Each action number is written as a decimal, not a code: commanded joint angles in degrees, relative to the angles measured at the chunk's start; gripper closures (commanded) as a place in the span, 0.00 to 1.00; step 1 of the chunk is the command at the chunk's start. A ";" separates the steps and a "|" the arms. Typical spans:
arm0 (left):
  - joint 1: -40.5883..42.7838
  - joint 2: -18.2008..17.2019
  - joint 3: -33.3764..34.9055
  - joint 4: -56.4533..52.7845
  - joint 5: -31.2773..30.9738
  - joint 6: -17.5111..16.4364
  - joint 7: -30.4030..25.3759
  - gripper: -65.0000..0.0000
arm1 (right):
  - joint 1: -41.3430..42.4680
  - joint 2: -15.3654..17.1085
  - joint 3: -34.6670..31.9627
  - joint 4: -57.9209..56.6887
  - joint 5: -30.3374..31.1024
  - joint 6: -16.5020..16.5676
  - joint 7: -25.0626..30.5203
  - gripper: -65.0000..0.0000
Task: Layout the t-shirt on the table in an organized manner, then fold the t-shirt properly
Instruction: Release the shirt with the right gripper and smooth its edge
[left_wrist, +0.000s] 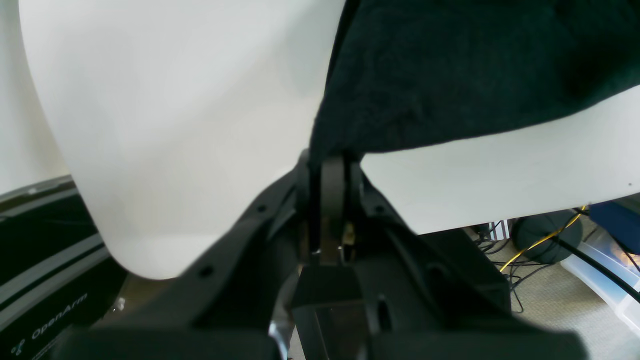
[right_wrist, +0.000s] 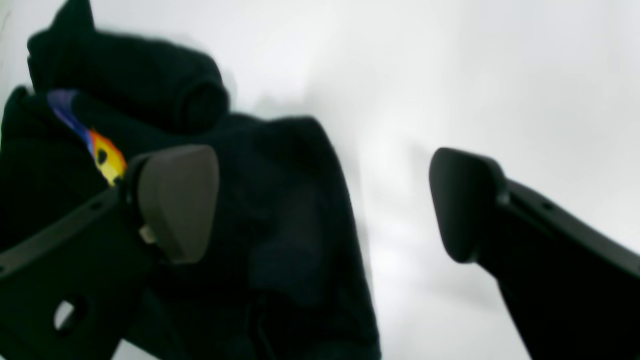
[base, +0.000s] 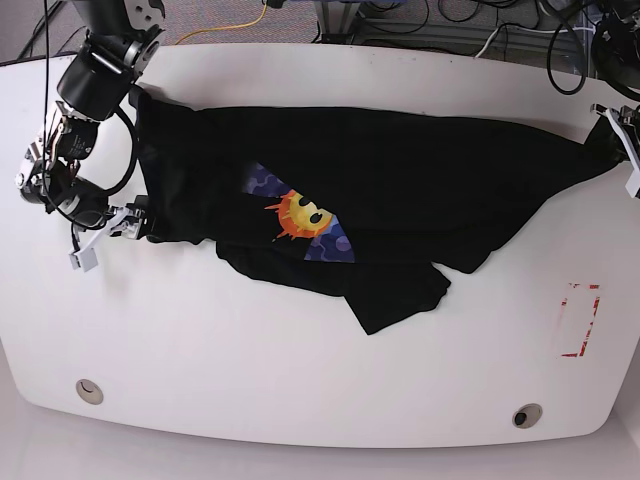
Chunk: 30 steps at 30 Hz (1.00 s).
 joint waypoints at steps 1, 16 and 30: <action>-0.31 -1.28 -0.39 0.80 -0.28 -0.06 -0.55 1.00 | 1.48 0.99 -0.29 -0.44 1.39 0.32 1.25 0.00; -0.31 -1.28 0.84 0.80 -0.28 -0.06 -0.55 1.00 | 0.16 -0.50 -4.86 -4.93 1.22 0.32 1.33 0.00; -0.31 -1.28 0.93 0.80 -0.28 -0.06 -0.55 1.00 | -1.07 -2.08 -4.95 -4.84 1.65 0.32 1.33 0.49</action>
